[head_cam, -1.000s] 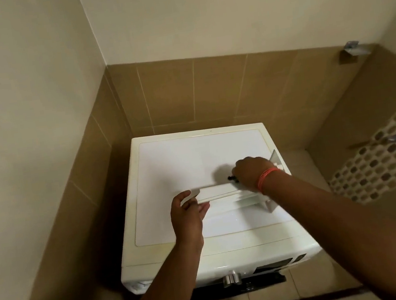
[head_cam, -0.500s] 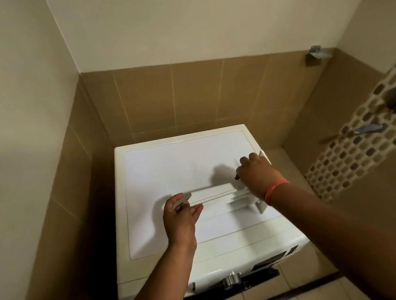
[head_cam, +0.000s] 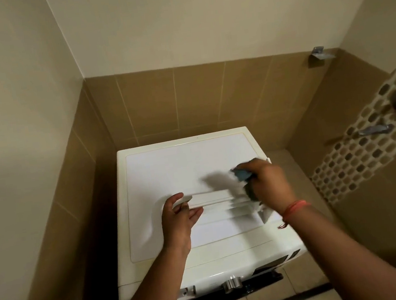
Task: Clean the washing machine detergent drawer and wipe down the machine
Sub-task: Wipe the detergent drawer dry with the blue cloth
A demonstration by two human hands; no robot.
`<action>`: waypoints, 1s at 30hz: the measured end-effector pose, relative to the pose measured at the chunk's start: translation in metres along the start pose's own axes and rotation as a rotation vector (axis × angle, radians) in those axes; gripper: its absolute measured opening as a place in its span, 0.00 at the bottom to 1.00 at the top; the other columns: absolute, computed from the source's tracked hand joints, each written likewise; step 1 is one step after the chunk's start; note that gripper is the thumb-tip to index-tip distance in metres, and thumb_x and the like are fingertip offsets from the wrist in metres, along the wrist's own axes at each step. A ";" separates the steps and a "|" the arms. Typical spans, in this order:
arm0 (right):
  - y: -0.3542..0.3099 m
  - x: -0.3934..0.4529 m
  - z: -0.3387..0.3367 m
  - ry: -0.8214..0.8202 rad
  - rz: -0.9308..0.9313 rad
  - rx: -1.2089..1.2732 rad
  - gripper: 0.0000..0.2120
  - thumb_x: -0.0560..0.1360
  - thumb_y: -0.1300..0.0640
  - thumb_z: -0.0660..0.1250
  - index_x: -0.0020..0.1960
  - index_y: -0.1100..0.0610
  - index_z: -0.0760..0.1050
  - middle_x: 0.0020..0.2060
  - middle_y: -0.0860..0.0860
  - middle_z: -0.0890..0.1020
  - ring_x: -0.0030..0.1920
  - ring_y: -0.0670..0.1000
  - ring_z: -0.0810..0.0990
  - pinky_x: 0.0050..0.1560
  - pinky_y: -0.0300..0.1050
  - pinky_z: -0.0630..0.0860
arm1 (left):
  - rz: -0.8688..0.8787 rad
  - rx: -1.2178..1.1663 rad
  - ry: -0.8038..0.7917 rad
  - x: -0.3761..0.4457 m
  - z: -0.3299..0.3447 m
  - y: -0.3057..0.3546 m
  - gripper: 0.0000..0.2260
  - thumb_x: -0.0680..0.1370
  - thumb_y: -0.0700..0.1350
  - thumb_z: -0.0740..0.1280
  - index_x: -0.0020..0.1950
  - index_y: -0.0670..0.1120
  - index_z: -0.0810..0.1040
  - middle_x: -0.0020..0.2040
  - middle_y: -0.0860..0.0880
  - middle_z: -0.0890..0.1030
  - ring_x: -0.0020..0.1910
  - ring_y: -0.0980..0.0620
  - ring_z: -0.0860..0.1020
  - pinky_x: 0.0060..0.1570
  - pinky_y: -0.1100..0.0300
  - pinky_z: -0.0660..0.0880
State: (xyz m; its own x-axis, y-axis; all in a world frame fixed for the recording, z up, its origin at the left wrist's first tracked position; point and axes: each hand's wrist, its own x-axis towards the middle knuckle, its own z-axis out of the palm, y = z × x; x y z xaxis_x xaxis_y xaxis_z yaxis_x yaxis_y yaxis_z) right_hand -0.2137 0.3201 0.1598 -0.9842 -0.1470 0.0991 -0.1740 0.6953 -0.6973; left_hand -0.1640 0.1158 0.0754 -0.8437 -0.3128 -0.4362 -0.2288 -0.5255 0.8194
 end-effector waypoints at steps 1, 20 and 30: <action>0.008 0.002 -0.017 0.150 0.067 0.002 0.23 0.68 0.75 0.61 0.54 0.56 0.83 0.48 0.56 0.82 0.44 0.55 0.82 0.47 0.45 0.78 | 0.008 0.015 -0.007 0.000 -0.001 0.001 0.17 0.79 0.27 0.56 0.61 0.41 0.73 0.44 0.43 0.74 0.41 0.41 0.81 0.48 0.53 0.82; 0.104 -0.034 0.007 0.246 0.609 0.793 0.23 0.78 0.69 0.54 0.49 0.46 0.81 0.33 0.51 0.76 0.28 0.50 0.71 0.29 0.41 0.69 | 0.272 0.778 -0.010 -0.011 -0.023 -0.051 0.20 0.79 0.33 0.63 0.64 0.56 0.74 0.54 0.47 0.76 0.47 0.52 0.78 0.50 0.64 0.79; 0.125 -0.027 0.035 0.100 0.681 0.694 0.19 0.78 0.65 0.55 0.54 0.48 0.81 0.44 0.56 0.81 0.28 0.54 0.72 0.28 0.44 0.72 | 0.277 1.174 0.023 -0.019 -0.030 -0.080 0.23 0.78 0.35 0.67 0.69 0.54 0.70 0.64 0.48 0.74 0.63 0.47 0.72 0.63 0.55 0.71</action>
State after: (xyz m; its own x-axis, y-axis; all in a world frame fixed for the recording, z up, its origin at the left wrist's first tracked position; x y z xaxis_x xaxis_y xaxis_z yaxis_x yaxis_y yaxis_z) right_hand -0.2072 0.3865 0.0454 -0.8705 0.2157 -0.4423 0.4597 0.0358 -0.8873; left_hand -0.1147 0.1395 0.0072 -0.9278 -0.3217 -0.1887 -0.3536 0.5975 0.7197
